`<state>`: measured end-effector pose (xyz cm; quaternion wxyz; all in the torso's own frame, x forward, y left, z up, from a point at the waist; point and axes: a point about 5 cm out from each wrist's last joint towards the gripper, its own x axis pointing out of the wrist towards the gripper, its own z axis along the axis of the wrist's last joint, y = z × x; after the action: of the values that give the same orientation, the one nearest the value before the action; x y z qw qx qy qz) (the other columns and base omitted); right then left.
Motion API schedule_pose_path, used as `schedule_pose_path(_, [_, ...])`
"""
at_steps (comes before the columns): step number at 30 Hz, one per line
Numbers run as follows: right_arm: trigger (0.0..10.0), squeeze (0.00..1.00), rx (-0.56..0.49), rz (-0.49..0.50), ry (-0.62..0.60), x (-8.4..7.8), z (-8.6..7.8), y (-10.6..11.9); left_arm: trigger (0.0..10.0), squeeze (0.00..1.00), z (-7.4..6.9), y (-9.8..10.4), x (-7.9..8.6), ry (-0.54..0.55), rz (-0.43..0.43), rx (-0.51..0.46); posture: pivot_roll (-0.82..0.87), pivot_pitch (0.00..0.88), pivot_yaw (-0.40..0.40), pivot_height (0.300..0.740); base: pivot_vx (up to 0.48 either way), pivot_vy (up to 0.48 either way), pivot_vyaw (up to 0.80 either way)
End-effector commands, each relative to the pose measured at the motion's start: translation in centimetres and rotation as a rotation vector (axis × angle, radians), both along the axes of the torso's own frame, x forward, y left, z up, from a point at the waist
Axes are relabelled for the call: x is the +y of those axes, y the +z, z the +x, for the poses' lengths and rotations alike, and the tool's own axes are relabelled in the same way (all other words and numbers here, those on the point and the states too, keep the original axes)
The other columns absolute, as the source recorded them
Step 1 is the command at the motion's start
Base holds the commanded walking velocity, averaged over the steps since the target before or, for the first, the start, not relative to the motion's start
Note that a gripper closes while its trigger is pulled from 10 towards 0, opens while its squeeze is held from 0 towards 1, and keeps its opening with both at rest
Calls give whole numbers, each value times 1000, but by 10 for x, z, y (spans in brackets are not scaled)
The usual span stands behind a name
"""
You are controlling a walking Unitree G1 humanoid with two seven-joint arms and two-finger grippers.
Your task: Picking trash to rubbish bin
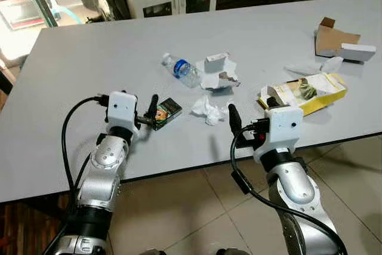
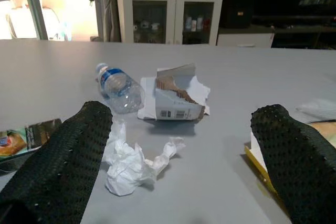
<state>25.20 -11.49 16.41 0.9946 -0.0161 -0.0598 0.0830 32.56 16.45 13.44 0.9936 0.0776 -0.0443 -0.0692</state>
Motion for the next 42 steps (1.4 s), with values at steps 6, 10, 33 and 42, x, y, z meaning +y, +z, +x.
schedule_pose_path(6, [10000,0,19,-1,-5,-4,-7,0,10000,0,11,-2,-7,-39,-8,16,-122,156,42,740,0,0,0])
schedule_pose_path(10, [10000,0,25,-12,-2,-7,-8,0,10000,0,16,1,-13,-55,-42,16,-129,162,28,740,0,0,0])
schedule_pose_path(33, [10000,0,15,-43,43,-9,-2,8,10000,0,22,-2,-46,-319,44,14,-130,164,14,740,0,0,0])
schedule_pose_path(42, [10000,0,10,-49,39,-12,-2,10,10000,0,22,-13,-52,-389,128,44,-138,160,11,740,0,0,0])
